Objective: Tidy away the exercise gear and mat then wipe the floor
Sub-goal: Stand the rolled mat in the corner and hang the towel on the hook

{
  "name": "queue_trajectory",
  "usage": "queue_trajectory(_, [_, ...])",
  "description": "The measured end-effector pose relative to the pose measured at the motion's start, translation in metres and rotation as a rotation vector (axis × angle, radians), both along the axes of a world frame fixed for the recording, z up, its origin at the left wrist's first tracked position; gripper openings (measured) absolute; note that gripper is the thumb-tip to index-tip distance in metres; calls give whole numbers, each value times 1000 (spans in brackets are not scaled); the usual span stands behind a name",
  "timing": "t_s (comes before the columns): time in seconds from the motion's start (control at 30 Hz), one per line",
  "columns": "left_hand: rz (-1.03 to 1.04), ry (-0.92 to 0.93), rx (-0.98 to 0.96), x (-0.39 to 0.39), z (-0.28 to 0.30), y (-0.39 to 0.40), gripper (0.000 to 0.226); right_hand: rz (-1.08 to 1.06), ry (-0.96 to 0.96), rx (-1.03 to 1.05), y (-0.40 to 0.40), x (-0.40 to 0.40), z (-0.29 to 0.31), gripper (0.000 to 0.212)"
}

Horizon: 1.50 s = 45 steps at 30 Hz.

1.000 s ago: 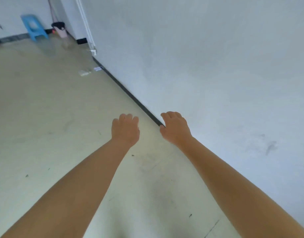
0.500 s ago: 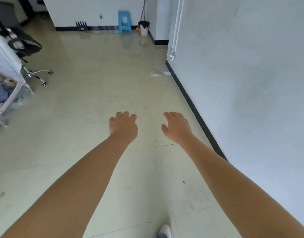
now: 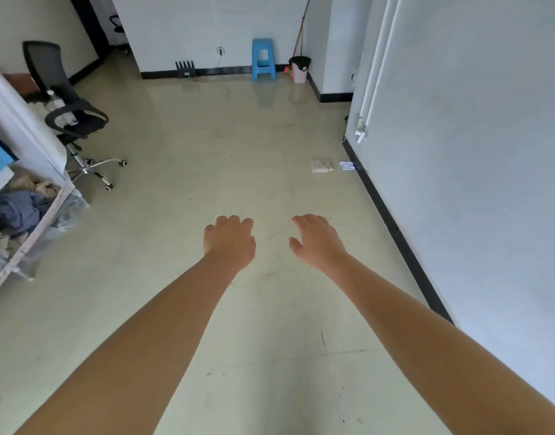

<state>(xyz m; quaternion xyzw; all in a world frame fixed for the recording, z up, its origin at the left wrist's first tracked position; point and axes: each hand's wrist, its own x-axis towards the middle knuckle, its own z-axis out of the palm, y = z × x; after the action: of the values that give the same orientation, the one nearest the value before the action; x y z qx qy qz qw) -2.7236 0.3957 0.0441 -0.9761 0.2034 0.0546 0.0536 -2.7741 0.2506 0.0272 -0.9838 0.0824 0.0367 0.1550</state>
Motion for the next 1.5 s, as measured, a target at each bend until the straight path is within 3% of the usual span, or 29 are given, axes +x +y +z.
queue_trajectory(0.43, [-84,-11,50,392,-12,-111,37,-122,3,-20,-137,381,-4,45])
queue_trajectory(0.8, [-186,-31,36,692,-29,-275,34,-205,-56,-1,-282,682,-31,37])
queue_trajectory(1.23, [-265,44,95,1016,-66,-455,33,-268,82,54,-453,988,-68,43])
queue_trajectory(1.5, [-529,92,156,1234,-119,-604,34,-615,223,93,-597,1133,-139,40])
